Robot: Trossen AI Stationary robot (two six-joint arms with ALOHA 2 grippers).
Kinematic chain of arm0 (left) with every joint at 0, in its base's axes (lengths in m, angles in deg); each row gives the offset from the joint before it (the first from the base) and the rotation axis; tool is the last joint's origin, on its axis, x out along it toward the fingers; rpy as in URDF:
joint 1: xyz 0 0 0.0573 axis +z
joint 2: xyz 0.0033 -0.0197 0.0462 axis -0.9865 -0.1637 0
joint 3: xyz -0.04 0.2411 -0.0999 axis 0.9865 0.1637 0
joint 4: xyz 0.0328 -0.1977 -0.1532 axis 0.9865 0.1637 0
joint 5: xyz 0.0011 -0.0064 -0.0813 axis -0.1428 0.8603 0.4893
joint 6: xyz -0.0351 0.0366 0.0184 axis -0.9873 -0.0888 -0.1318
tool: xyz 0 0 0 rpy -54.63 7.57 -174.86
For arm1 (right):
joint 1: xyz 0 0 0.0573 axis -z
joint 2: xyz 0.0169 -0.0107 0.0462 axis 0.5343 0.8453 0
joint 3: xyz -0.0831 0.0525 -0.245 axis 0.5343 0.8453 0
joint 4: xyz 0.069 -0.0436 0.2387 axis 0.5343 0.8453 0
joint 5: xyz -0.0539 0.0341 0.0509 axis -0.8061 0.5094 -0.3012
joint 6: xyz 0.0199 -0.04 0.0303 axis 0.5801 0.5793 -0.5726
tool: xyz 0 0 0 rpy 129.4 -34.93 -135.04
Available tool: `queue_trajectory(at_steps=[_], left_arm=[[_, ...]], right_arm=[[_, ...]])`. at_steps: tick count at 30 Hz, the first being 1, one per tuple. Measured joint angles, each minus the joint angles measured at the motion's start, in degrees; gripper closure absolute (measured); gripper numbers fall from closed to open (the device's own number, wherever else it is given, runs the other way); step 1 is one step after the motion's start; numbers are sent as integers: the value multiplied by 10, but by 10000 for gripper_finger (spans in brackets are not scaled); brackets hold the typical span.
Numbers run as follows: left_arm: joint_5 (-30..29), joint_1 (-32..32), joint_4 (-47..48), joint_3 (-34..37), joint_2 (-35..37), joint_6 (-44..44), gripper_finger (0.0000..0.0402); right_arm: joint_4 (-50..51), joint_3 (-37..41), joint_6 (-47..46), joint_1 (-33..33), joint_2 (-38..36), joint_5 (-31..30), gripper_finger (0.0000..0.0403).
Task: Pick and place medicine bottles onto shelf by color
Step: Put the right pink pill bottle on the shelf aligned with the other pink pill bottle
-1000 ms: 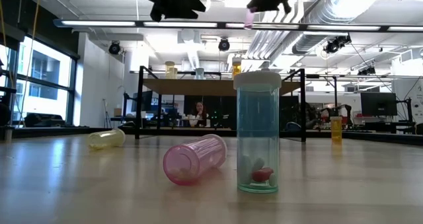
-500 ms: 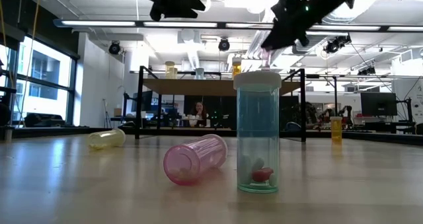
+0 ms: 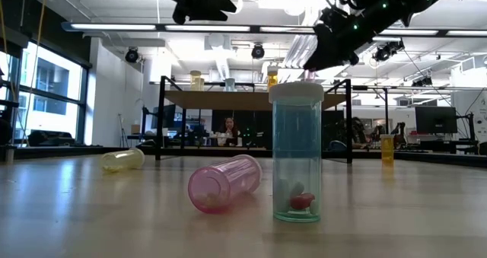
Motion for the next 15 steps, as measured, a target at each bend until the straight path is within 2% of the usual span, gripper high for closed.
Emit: queue_trajectory(at_steps=[15], left_arm=[[0, 0, 0, 0, 0, 0, 198]], right_arm=[[7, 0, -11, 13, 17, 29, 294]])
